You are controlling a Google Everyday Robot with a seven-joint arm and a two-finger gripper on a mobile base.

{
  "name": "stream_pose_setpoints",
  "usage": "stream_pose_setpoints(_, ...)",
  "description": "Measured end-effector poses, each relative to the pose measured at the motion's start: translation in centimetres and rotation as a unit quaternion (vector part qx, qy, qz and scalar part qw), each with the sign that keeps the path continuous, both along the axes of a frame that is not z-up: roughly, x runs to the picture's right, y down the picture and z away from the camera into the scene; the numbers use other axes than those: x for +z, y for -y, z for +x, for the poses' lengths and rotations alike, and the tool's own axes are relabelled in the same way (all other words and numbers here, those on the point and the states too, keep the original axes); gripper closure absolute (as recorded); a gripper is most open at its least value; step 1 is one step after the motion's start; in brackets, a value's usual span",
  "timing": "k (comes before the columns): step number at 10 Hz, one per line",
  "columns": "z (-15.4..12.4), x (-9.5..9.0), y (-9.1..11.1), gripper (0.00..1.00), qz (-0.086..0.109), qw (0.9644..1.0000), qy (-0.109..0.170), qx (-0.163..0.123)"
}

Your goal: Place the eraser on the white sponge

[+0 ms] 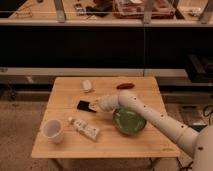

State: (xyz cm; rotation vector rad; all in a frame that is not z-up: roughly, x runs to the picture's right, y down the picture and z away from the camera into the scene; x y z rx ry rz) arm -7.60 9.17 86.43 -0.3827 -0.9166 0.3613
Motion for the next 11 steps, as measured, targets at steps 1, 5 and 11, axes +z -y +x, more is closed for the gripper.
stream_pose_setpoints(1,-0.2,-0.9,0.5,0.78,-0.012,0.9996,0.022,0.014)
stream_pose_setpoints(5,1.9,-1.1,0.6,0.87,-0.081,0.9946,0.046,0.046)
stream_pose_setpoints(11,2.8,1.7,0.5,0.7,-0.099,0.9943,-0.038,0.014)
